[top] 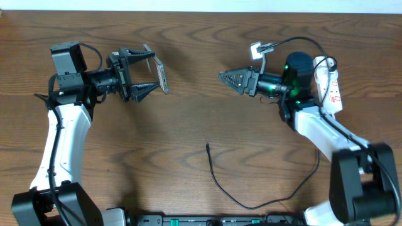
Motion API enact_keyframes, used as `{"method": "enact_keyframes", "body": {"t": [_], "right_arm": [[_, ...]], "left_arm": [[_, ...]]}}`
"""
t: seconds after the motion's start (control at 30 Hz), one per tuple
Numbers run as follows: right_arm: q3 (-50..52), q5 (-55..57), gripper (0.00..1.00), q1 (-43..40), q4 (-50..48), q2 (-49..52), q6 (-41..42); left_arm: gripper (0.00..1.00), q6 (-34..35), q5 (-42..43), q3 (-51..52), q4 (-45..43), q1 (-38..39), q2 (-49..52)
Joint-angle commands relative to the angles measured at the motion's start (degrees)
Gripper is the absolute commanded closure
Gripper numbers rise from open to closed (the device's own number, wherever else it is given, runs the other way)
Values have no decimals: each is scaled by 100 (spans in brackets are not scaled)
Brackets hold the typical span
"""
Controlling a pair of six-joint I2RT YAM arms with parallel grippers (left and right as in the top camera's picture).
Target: Plug charger to phone and switch on socket
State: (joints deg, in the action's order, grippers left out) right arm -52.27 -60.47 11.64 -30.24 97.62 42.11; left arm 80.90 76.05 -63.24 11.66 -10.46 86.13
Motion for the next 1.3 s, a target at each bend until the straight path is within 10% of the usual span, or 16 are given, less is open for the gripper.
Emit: {"method": "enact_keyframes", "body": {"t": [0.0,0.57,1.27], "right_arm": [[-55,-446,37,48,-367,420,431],[-55,-592,29,407,-1115,601,612],[-55,101,30,1027,-933,601,457]], "left_arm": [[93,-337,-109,-186,-42,-28,-94],[93,-1711,-1952,-175,1172,-7,-94],[93,-1587,-4607,-177,2354,925,-94]]}}
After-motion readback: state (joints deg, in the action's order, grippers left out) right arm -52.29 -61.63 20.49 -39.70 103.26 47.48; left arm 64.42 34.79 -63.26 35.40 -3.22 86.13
